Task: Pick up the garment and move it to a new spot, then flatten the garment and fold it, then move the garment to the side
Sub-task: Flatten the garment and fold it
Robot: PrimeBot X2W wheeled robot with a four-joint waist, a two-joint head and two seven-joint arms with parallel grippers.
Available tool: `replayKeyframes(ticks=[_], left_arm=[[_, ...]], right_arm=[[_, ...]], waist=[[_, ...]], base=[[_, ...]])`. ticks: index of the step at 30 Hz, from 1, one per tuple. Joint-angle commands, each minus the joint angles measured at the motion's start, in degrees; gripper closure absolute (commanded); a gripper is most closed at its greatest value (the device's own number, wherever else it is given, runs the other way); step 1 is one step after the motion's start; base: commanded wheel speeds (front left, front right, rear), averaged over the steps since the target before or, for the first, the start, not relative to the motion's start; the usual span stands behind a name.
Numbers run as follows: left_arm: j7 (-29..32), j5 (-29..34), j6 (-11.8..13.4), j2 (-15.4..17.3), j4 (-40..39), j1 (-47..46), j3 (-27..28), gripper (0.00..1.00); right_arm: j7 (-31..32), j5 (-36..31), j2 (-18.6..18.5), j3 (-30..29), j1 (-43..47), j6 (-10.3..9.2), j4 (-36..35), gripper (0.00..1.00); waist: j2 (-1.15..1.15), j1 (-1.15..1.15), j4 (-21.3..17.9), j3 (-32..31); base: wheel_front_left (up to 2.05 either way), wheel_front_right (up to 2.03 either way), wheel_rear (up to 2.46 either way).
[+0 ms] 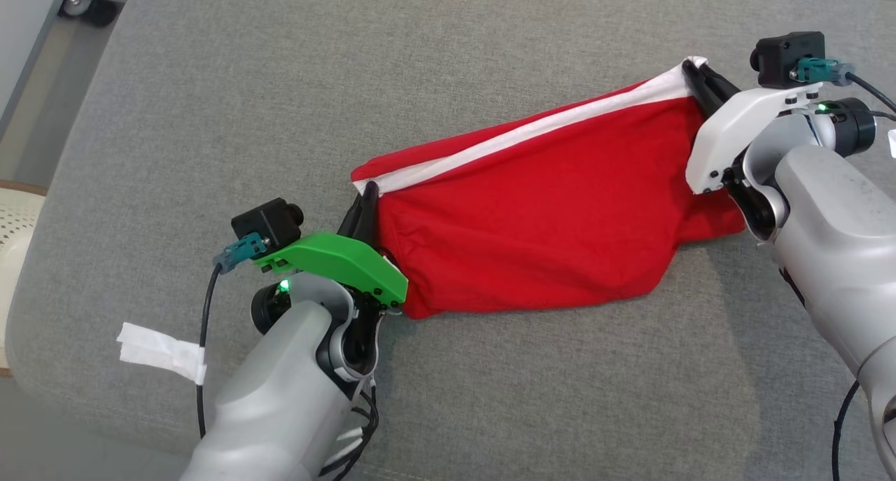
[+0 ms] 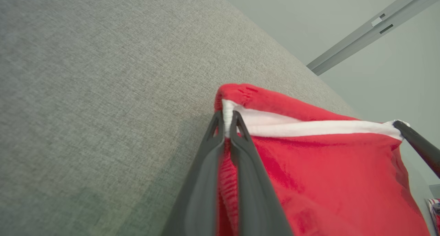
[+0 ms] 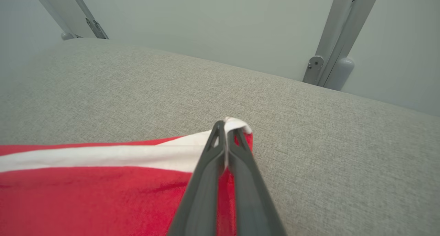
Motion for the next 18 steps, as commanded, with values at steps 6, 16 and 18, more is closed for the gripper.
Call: replayKeyframes(ticks=[6, 16, 18], left_arm=[[-0.43, 3.36, 0.33, 0.22, -2.99, 0.64, -0.73, 0.00], [-0.41, 20.85, -0.24, 1.39, -15.72, 9.89, 7.35, 0.00], [-0.41, 24.04, -0.11, 1.90, -19.01, 12.44, 9.44, 0.00]], right_arm=[[-1.91, 2.09, 0.31, 1.67, -3.13, -0.06, 4.88, 0.69], [-5.52, 4.52, -1.43, 3.66, -3.49, -0.06, 6.20, 0.00], [-5.76, 5.39, -2.23, 4.36, -2.74, -0.06, 5.46, 0.00]], waist=[[0.00, 0.00, 1.94, 0.80], [0.00, 0.00, 1.01, -1.31], [0.00, 0.00, 0.41, -1.90]], base=[[0.00, 0.00, 0.00], [0.00, 0.00, 0.00], [0.00, 0.00, 0.00]])
